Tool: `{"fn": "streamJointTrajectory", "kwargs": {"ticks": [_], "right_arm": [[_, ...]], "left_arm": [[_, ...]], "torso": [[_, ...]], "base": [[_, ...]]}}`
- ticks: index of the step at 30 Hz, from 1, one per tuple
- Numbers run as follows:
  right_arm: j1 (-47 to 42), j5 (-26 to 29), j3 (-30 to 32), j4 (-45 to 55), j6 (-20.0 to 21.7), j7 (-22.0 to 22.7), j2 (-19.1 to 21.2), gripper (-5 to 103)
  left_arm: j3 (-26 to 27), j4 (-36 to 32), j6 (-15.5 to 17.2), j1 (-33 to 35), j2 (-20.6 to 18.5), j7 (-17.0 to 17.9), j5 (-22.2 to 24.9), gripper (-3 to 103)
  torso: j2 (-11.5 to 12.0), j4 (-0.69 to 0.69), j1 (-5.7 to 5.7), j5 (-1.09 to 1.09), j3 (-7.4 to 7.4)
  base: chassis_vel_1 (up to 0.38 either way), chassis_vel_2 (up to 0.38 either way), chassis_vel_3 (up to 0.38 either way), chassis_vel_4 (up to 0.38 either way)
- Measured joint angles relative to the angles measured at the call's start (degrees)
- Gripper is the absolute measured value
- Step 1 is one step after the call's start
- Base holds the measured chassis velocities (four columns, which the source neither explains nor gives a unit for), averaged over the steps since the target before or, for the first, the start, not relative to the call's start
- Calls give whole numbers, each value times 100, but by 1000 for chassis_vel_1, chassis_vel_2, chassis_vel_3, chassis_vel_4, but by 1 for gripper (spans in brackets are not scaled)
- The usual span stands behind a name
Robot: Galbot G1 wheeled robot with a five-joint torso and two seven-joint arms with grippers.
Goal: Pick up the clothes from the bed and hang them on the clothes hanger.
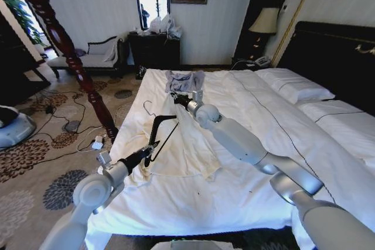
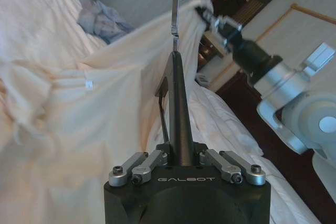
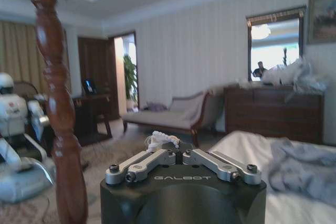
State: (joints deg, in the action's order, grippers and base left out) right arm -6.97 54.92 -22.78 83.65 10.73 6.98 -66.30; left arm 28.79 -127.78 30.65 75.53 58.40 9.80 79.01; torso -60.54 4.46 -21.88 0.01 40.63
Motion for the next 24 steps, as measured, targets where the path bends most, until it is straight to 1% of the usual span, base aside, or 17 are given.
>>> {"fn": "streamJointTrajectory", "kwargs": {"ticks": [3,5,8,12,14,15,18,19,22,24], "right_arm": [[28,97,-6,60,-228,73,-63,1],[36,134,-2,83,-289,98,-78,1],[42,223,48,184,-467,121,-89,1],[-25,337,100,354,-594,142,-62,1],[-106,428,135,543,-681,195,-23,1],[-106,428,135,543,-681,195,-23,1],[-174,526,163,726,-842,264,-22,1],[-174,526,163,726,-842,264,-22,1],[-176,607,198,758,-963,327,-62,1],[-176,637,213,768,-967,332,-61,1]], "left_arm": [[-161,64,17,-23,31,-51,-30,20],[-211,83,20,-35,43,-68,-48,20],[-332,170,21,-162,91,-129,-87,20],[-407,282,21,-334,153,-184,-79,20],[-475,404,19,-479,213,-307,-61,20],[-475,404,19,-479,213,-307,-61,20],[-573,509,11,-608,264,-729,-73,20],[-573,509,11,-608,264,-729,-73,20],[-682,573,13,-712,265,-984,-118,20],[-705,598,13,-746,254,-1026,-132,20]], "torso": [[0,-1,0,-1,0],[0,-3,0,-1,0],[0,-1,0,-1,0],[0,0,0,-1,0],[0,0,0,-1,0],[0,0,0,-1,0],[0,0,0,0,0],[0,0,0,0,0],[0,-2,0,-1,0],[0,-2,0,-1,0]], "base": [[0,0,0,0],[0,0,0,0],[0,0,0,0],[0,0,0,0],[0,0,0,0],[0,0,0,0],[0,0,0,0],[0,0,0,0],[0,0,0,0],[0,0,0,0]]}}
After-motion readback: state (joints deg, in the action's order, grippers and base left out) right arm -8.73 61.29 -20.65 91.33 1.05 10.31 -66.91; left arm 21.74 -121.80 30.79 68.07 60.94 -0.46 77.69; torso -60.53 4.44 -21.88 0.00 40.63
